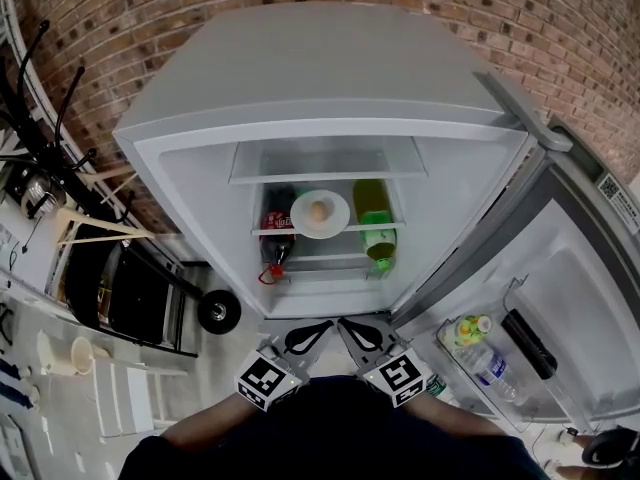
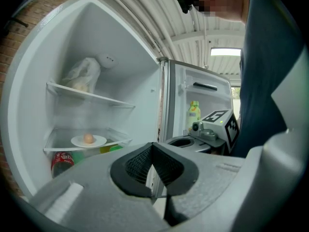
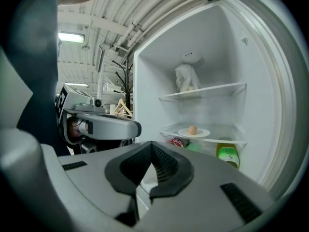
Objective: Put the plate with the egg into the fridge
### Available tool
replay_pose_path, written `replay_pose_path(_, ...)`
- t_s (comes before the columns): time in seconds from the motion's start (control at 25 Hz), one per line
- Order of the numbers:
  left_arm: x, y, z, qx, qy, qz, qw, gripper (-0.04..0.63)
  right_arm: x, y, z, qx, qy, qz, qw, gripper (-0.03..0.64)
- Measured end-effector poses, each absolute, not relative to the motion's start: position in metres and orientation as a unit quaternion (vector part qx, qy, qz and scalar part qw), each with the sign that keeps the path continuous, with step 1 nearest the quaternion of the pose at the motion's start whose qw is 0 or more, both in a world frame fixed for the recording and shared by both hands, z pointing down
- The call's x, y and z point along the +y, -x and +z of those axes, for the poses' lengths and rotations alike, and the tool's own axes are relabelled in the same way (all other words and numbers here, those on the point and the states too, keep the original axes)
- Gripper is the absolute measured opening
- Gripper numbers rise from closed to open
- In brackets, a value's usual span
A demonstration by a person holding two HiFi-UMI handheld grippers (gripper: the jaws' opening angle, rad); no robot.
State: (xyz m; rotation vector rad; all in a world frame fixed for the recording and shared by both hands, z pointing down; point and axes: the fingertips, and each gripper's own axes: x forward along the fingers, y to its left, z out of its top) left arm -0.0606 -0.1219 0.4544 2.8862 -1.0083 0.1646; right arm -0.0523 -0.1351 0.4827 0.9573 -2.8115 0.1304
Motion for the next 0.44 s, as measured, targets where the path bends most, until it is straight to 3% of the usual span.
replay_pose_path(0.44,-0.1189,0.057,0.4564,-0.327,-0.942,0.058,0.044,0.005,-0.1328,0.0501,0.4828,-0.942,-0.322,0.047,0.083,0.009)
